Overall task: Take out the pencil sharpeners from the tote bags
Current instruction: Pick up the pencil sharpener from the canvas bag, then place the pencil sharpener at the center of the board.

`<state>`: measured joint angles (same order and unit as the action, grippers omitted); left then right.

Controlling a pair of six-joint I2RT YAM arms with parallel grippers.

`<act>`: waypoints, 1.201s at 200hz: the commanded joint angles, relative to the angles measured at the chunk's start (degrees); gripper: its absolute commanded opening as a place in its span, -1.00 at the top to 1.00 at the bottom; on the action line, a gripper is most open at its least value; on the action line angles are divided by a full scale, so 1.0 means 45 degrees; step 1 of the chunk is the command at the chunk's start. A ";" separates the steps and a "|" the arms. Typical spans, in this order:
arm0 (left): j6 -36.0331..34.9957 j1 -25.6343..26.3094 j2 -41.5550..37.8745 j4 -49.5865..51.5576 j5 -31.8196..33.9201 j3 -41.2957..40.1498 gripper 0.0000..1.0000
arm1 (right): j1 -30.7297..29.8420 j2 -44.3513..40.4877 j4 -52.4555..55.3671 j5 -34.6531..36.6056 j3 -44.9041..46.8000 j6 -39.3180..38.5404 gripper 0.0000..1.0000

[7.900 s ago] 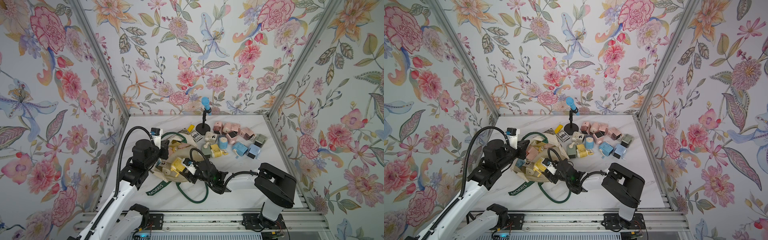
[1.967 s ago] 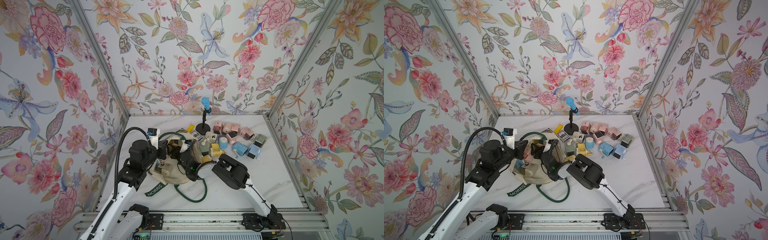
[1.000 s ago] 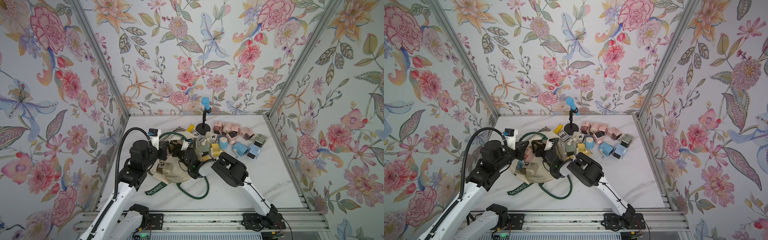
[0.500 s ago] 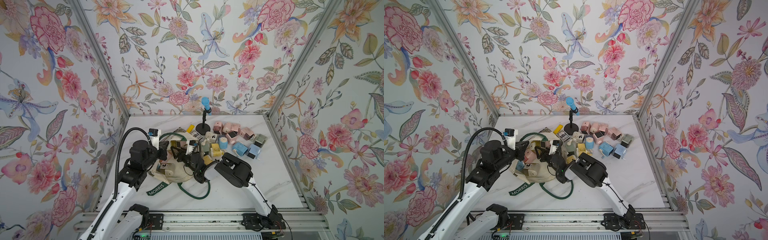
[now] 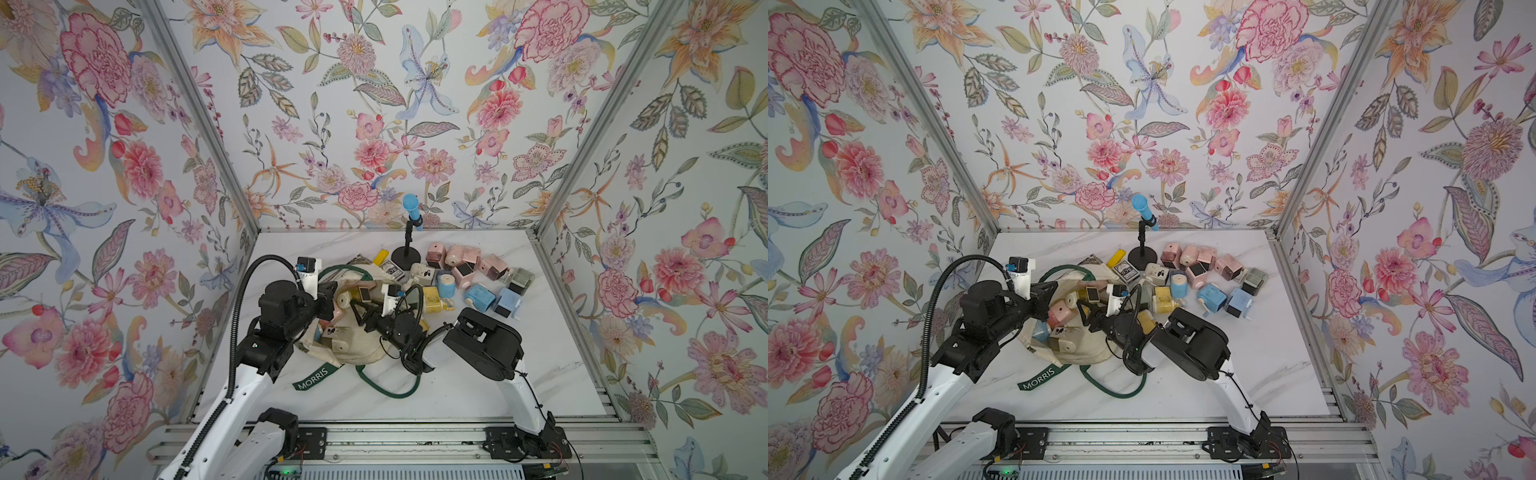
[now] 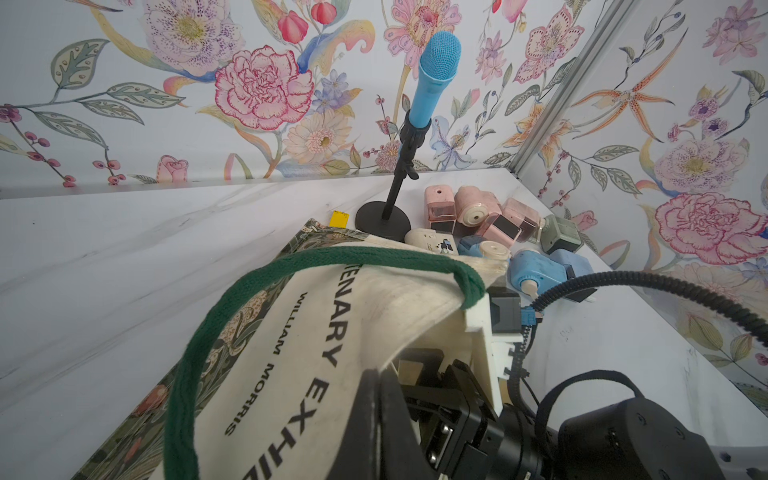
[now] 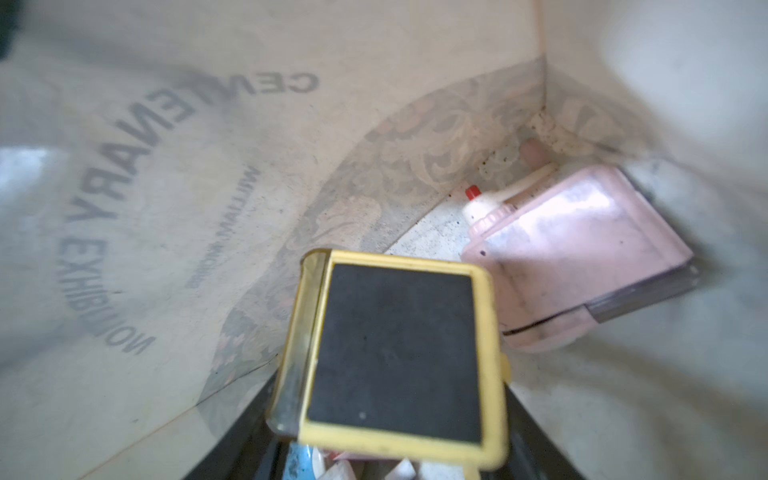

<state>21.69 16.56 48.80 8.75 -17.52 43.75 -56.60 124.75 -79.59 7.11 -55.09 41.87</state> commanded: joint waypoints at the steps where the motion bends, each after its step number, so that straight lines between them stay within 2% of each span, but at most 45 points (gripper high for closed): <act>1: 0.0023 -0.0017 -0.0214 -0.0246 0.0377 -0.0014 1.00 | -0.0261 -0.1122 -0.1252 0.0237 0.0247 -0.1012 0.11; 45: 0.0018 0.0049 -0.0179 -0.0227 0.0455 -0.0034 1.00 | -0.0345 -0.2832 0.0701 -0.0866 0.0722 -0.2207 0.11; 111: 0.0004 0.0102 -0.0238 -0.0187 0.0582 0.0005 1.00 | -0.0485 -0.6849 0.7298 -0.2547 0.1208 -0.4981 0.09; 126: 0.0004 0.0092 -0.0297 -0.0168 0.0611 0.0005 1.00 | -0.0601 -0.7737 0.8021 -0.2952 0.1583 -0.5540 0.08; 155: -0.0006 0.0108 -0.0319 -0.0156 0.0629 0.0005 1.00 | -0.0708 -0.9971 1.0092 -0.2178 0.2500 -0.6120 0.07; 187: -0.0016 0.0090 -0.0316 -0.0168 0.0675 0.0005 1.00 | -0.0459 -1.2689 1.3886 0.0108 0.2997 -0.6321 0.03; 219: -0.0050 0.0096 -0.0377 -0.0147 0.0746 0.0006 1.00 | 0.0746 -1.5114 1.6163 0.1822 0.4112 -0.5711 0.01; 240: -0.0067 0.0102 -0.0405 -0.0149 0.0768 0.0005 1.00 | 0.1950 -1.5974 1.7647 0.2044 0.4461 -0.5259 0.00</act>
<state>21.67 16.78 48.25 8.34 -15.75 43.75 -52.07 55.99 -11.09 10.68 -36.95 16.23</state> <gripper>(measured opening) 0.049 0.601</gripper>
